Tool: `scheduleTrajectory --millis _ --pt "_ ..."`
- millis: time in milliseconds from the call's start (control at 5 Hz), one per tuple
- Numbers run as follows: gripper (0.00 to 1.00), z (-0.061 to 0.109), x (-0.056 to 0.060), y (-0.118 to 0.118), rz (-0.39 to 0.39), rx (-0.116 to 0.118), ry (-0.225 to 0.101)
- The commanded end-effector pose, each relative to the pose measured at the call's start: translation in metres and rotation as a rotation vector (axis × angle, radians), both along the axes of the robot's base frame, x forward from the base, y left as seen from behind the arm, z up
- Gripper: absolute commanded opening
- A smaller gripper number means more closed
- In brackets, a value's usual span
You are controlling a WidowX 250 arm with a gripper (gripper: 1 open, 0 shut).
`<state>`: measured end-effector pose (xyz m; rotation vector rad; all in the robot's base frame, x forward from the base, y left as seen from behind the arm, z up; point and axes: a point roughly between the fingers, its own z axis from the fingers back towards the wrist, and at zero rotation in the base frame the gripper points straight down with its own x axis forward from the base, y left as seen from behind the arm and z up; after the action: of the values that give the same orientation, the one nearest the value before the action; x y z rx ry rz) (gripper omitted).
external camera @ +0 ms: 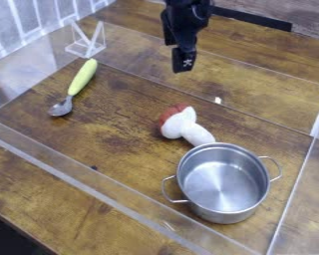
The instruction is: Remove the mushroom from the silver pot and put it on the table
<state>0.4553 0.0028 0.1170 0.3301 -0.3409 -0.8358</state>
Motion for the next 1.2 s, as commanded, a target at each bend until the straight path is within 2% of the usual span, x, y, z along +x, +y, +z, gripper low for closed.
scheduleTrajectory --millis 0,400,1000 --pt "1.00 0.045 0.000 0.005 -0.005 0.003 -0.116" --pt "1.00 0.032 0.000 0.006 -0.012 -0.012 -0.119" --pt "1.00 0.027 0.001 0.012 -0.025 -0.012 -0.137"
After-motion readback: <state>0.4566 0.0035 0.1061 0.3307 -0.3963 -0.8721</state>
